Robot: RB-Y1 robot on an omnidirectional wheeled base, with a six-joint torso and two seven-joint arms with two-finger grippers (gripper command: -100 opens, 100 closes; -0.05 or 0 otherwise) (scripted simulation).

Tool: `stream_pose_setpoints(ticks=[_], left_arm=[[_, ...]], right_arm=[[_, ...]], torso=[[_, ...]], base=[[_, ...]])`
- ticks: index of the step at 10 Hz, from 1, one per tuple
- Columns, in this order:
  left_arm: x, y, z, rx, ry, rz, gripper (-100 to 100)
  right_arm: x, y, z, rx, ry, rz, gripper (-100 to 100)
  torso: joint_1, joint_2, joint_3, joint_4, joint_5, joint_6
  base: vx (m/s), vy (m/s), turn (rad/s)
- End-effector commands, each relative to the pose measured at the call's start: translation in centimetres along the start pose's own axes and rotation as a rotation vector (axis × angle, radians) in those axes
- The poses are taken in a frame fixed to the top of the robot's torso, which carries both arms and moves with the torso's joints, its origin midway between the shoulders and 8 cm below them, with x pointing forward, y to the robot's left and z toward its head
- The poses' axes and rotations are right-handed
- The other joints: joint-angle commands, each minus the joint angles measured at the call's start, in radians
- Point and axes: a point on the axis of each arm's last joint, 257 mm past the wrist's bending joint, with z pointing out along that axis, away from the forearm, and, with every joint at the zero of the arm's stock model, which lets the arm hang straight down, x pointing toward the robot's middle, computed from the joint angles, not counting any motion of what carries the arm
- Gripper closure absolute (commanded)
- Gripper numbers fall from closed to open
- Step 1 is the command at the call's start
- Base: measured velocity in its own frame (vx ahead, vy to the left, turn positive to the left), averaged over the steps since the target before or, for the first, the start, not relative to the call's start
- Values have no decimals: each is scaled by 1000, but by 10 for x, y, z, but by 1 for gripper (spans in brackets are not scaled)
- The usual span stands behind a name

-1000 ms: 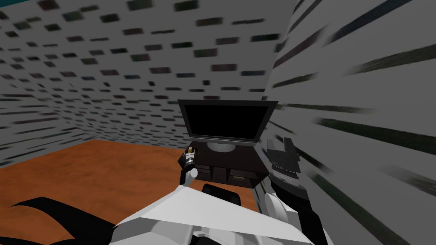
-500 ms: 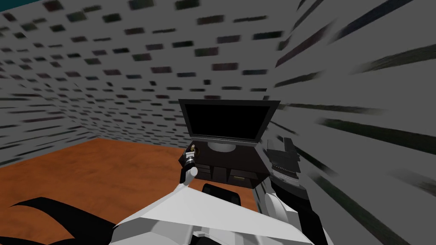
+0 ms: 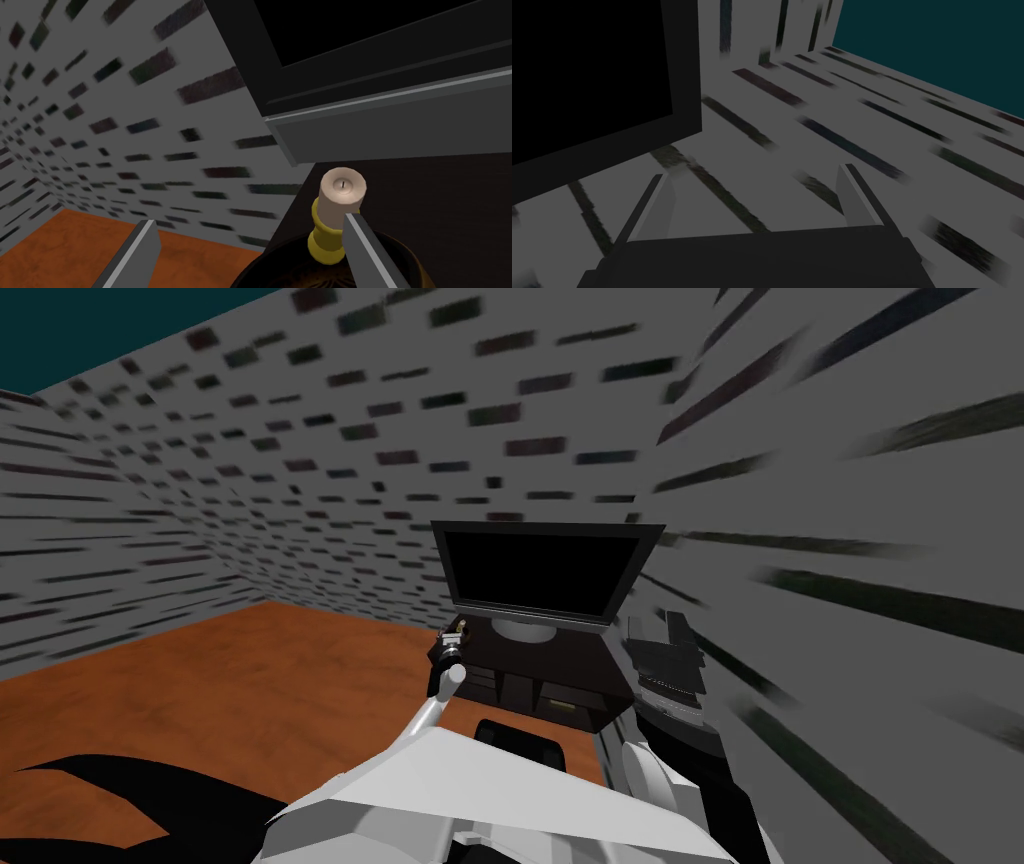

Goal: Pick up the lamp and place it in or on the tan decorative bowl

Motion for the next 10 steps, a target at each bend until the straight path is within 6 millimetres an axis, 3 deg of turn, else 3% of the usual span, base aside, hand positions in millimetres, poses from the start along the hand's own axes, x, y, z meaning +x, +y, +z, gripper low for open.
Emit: stream_pose_setpoints(ticks=[1,3,4,5,10], left_arm=[[12,6,10,-19,8,3,-100],[28,10,22,-39,21,3,-100],[26,7,19,-29,18,-1,-100],[27,8,19,-34,18,3,0],[27,8,19,-34,18,3,0]], right_arm=[[0,0,0,0,0,0,0],[0,0,0,0,0,0,0],[0,0,0,0,0,0,0],[0,0,0,0,0,0,0],[0,0,0,0,0,0,0]], torso=[[0,0,0,0,0,0],[0,0,0,0,0,0],[0,1,0,0,0,0],[1,-1,0,0,0,0],[3,-2,-1,-1,1,0]], base=[[-39,-43,110],[-46,-38,93],[-20,-17,15],[0,0,0],[0,0,0]])
